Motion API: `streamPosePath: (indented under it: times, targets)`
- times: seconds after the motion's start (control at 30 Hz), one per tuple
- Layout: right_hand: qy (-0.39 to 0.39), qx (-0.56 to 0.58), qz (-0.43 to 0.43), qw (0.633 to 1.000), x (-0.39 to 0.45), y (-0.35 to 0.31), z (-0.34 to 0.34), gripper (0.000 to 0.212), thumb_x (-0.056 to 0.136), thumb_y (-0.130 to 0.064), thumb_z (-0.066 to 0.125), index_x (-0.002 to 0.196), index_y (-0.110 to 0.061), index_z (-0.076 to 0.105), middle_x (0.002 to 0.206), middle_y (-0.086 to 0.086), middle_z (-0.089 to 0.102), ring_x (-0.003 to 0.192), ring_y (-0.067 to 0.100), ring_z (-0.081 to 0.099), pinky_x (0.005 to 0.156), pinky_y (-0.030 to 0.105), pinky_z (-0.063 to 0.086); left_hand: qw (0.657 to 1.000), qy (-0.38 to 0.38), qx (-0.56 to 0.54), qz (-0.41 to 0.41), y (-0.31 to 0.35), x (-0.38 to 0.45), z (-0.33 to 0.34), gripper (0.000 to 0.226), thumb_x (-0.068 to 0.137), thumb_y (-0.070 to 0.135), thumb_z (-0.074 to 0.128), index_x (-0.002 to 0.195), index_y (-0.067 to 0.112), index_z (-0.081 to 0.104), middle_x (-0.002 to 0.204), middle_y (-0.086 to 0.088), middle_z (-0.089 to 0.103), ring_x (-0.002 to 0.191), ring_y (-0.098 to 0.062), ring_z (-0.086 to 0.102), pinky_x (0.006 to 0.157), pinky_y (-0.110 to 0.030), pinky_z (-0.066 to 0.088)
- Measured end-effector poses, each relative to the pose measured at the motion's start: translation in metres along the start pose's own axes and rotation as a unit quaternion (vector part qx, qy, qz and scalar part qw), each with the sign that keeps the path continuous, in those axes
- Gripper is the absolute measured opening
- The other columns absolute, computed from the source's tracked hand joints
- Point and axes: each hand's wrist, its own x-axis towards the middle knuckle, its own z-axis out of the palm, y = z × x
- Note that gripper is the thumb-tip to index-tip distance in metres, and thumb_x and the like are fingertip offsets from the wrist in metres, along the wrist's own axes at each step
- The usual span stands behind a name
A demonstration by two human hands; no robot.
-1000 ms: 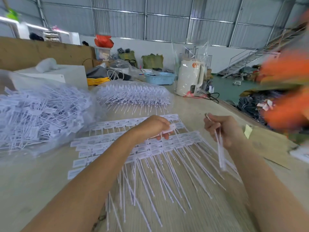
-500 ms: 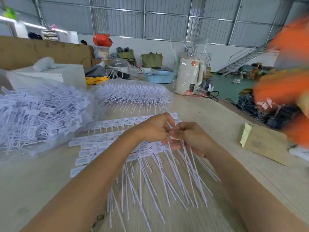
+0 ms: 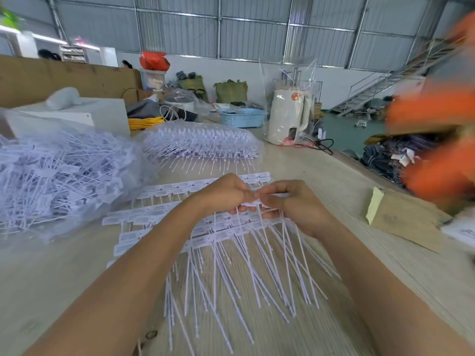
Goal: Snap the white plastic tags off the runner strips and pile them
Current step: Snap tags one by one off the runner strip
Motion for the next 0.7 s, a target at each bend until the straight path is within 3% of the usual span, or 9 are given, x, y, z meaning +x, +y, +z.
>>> streamPosePath:
  times: [0.1,0.2,0.33,0.4,0.47,0.5,0.57,0.63,0.7]
  targets:
    - [0.026,-0.018,-0.039,0.999,-0.001,-0.002,0.004,0.015,0.086,0.006,0.061,0.081,-0.006,0.068,0.082,0.007,0.067,0.061,0.007,0.064,0.057,0.018,0.053,1.000,0.014,-0.019,0.001,0.001,0.001,0.000,0.043,0.092,0.024,0.060,0.049,0.017,0.052,0.039,0.012,0.046,0.047,-0.002,0.050,0.043,-0.012,0.037]
    - [0.050,-0.046,-0.086,0.994,-0.001,-0.003,0.008,0.013,0.086,0.007,0.060,0.084,-0.004,0.067,0.084,0.010,0.065,0.056,0.005,0.062,0.057,0.018,0.053,0.998,0.020,-0.059,-0.012,0.001,0.001,-0.003,0.044,0.091,0.022,0.061,0.049,0.017,0.048,0.039,0.010,0.041,0.064,-0.017,0.051,0.042,-0.017,0.029]
    - [0.034,-0.123,-0.170,0.977,-0.003,-0.003,0.009,0.029,0.084,0.011,0.059,0.077,-0.017,0.061,0.072,-0.002,0.060,0.052,0.001,0.057,0.055,0.015,0.049,0.986,-0.022,-0.156,-0.060,0.002,-0.002,-0.007,0.031,0.089,0.018,0.062,0.058,0.013,0.059,0.041,0.005,0.040,0.037,-0.008,0.031,0.037,-0.014,0.021]
    - [0.047,-0.182,-0.203,0.961,-0.001,-0.001,0.007,0.032,0.083,0.012,0.058,0.075,-0.020,0.059,0.070,-0.007,0.059,0.055,0.005,0.058,0.055,0.015,0.046,0.982,-0.031,-0.169,-0.078,0.002,-0.002,-0.008,0.029,0.088,0.018,0.062,0.060,0.012,0.059,0.041,0.006,0.039,0.036,-0.006,0.028,0.037,-0.015,0.020]
    - [0.108,-0.237,-0.212,0.942,0.002,0.001,-0.002,0.027,0.082,0.012,0.057,0.078,-0.015,0.061,0.071,-0.006,0.060,0.062,0.014,0.061,0.056,0.019,0.047,0.983,-0.046,-0.157,-0.083,0.004,-0.003,-0.011,0.027,0.089,0.018,0.061,0.063,0.010,0.058,0.040,0.006,0.040,0.036,-0.007,0.028,0.037,-0.016,0.020]
    - [0.153,-0.217,-0.192,0.945,0.005,0.003,-0.011,0.024,0.082,0.012,0.057,0.079,-0.012,0.062,0.073,-0.002,0.061,0.063,0.016,0.061,0.057,0.020,0.049,0.985,-0.053,-0.145,-0.080,0.005,-0.004,-0.013,0.026,0.089,0.018,0.061,0.064,0.009,0.059,0.042,0.005,0.041,0.037,-0.008,0.030,0.037,-0.018,0.020]
    - [0.210,-0.001,-0.103,0.972,0.008,0.002,-0.028,0.017,0.084,0.009,0.058,0.087,-0.007,0.064,0.077,0.006,0.061,0.062,0.016,0.061,0.058,0.018,0.052,0.993,-0.035,-0.096,-0.061,0.007,-0.006,-0.018,0.023,0.090,0.018,0.059,0.070,0.008,0.064,0.053,0.000,0.049,0.049,-0.014,0.041,0.043,-0.021,0.026]
    - [0.188,0.204,-0.016,0.960,0.009,0.000,-0.041,0.014,0.087,0.008,0.056,0.097,0.000,0.063,0.077,0.011,0.060,0.064,0.015,0.059,0.058,0.018,0.052,0.997,-0.011,-0.066,-0.028,0.011,-0.008,-0.018,0.018,0.091,0.010,0.055,0.084,0.001,0.068,0.072,-0.005,0.060,0.065,-0.017,0.050,0.049,-0.021,0.035]
    - [0.139,0.262,0.044,0.954,0.012,-0.002,-0.044,0.015,0.089,0.007,0.052,0.097,0.001,0.064,0.077,0.011,0.063,0.071,0.016,0.060,0.054,0.016,0.050,0.999,-0.016,-0.044,-0.007,0.016,-0.008,-0.017,0.023,0.086,-0.005,0.046,0.092,-0.005,0.068,0.082,-0.007,0.064,0.069,-0.014,0.052,0.053,-0.017,0.041]
